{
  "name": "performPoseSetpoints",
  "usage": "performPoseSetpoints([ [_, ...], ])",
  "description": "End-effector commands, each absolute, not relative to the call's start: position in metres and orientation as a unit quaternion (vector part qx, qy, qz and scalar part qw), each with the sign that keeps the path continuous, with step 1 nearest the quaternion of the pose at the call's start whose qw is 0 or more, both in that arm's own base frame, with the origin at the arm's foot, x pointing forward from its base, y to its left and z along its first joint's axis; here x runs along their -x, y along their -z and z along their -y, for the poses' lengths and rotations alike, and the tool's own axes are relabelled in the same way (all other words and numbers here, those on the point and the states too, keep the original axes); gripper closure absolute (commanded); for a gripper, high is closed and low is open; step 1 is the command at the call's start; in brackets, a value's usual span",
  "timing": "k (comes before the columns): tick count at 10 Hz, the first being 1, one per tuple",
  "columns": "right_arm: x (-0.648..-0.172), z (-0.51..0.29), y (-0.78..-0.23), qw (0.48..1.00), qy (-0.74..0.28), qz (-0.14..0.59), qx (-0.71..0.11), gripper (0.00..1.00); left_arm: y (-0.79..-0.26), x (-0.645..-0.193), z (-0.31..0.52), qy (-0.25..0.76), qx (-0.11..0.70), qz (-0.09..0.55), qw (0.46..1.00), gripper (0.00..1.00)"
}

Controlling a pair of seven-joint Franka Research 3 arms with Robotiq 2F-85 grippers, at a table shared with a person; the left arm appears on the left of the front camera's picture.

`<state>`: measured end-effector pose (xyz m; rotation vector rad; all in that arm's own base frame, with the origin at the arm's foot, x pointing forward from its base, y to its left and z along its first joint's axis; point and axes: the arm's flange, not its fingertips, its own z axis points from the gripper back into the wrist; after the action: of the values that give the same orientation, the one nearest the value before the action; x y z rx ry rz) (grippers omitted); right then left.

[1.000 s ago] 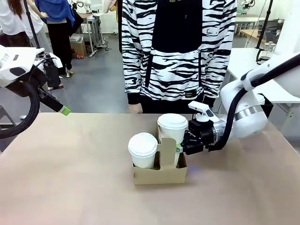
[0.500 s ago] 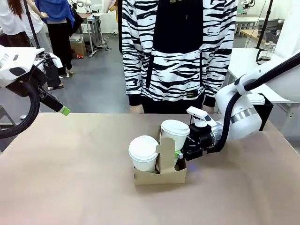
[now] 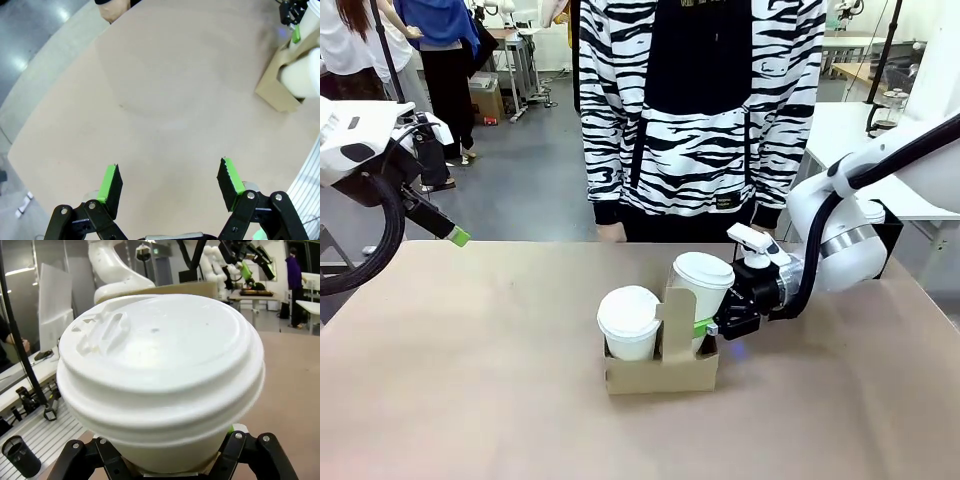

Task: Pour a drink into a cup and package it in a carrier.
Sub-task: Insert the held 600 ml Paper Cup into the Cup Carrier.

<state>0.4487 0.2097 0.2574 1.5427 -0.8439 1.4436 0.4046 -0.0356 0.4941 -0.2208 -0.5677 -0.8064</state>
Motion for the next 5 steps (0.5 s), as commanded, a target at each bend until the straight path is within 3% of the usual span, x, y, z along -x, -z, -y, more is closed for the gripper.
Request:
performPoseSetpoints([
  [1,-0.4368,-0.1974,-0.2697,0.411,-0.598,0.353,-0.591,0.19,-0.4971,-0.4047,0.0351,0.384,0.102,0.270,0.877,0.05],
  [5,-0.4382,-0.2018,-0.2771,0.408,-0.613,0.340,-0.585,0.19,-0.4971,-0.4047,0.0351,0.384,0.102,0.270,0.877,0.05],
])
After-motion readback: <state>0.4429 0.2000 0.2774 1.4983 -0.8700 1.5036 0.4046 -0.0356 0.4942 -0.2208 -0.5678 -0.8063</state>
